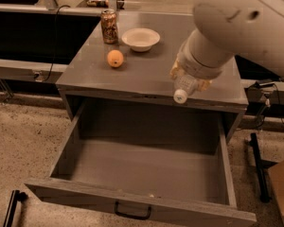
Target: Place blue plastic bottle into top drawer
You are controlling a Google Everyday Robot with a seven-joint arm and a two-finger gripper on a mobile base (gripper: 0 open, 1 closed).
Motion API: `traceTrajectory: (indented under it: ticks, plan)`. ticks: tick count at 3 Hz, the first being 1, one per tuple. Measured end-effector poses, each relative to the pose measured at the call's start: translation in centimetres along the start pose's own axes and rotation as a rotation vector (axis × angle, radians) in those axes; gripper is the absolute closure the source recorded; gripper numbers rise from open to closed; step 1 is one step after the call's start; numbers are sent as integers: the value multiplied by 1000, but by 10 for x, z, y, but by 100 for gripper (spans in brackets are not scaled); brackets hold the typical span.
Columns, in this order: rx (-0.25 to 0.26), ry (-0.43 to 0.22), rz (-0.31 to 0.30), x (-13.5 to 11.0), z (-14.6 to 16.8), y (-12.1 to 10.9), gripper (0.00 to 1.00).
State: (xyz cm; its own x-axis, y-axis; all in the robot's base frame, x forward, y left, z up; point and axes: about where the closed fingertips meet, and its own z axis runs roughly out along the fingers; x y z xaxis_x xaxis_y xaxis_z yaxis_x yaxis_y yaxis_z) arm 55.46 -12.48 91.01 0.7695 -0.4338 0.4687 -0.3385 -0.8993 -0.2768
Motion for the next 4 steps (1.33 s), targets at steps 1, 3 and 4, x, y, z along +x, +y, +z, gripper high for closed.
traceTrajectory:
  ticks: [1, 3, 4]
  plan:
    - [136, -27, -38, -28, -20, 6, 100]
    - [146, -94, -44, -56, -6, 26, 100]
    - [120, -187, -36, -100, 20, 51, 100]
